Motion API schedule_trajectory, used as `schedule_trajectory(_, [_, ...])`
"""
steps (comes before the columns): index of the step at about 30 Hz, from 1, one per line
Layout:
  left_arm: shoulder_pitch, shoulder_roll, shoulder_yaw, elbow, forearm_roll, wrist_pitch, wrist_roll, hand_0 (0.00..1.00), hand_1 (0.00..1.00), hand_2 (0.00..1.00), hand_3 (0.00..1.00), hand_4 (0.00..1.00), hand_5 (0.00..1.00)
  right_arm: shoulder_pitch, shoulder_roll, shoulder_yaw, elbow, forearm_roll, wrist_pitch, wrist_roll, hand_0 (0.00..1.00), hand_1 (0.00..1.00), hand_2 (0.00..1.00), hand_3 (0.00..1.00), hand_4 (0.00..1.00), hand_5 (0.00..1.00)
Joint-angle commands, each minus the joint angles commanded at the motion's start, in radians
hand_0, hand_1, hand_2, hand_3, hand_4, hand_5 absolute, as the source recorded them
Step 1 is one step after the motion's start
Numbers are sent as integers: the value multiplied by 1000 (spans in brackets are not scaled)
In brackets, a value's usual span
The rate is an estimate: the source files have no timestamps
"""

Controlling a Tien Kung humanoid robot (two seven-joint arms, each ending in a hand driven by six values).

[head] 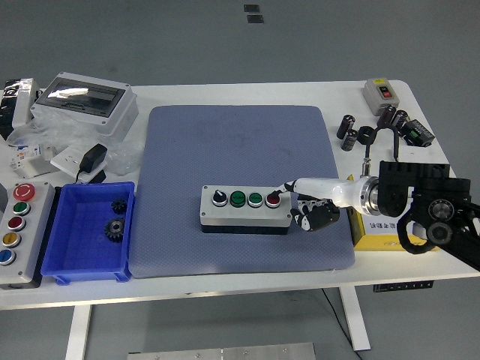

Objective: Pick up the button,place it on the desk,press the button,press the button

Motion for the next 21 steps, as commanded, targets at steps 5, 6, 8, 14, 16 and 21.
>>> schedule_trajectory(5, [0, 0, 2, 0, -3, 1, 0, 601, 601, 524, 591, 585, 218, 5, 7, -38, -17, -13, -9, -4, 71, 171, 223, 931, 202, 51])
schedule_trajectory(6, [0, -1, 2, 0, -4, 1, -1, 601, 601, 524, 591, 585, 218, 5, 7, -39, -16, -14, -13, -1, 71, 171, 223, 931, 202, 51])
schedule_trajectory(8, [0, -1, 3, 0, -6, 2, -1, 601, 600, 523, 590, 588, 209, 4, 6, -32, -12, -13, -21, 8, 69, 170, 222, 921, 201, 50])
schedule_trajectory(14, [0, -2, 7, 0, -11, 3, -2, 601, 595, 520, 587, 580, 189, -20, -8, 62, 18, 49, -43, 73, 67, 166, 222, 915, 201, 52])
schedule_trajectory(16, [0, -3, 6, 0, -10, 3, -1, 601, 595, 520, 587, 580, 189, -41, -9, 112, 20, 96, -35, 98, 67, 166, 222, 915, 201, 52])
schedule_trajectory(21, [2, -6, 2, 0, -6, 4, 0, 601, 595, 520, 587, 577, 185, -105, 33, 204, -33, 143, -76, 165, 66, 168, 222, 893, 200, 52])
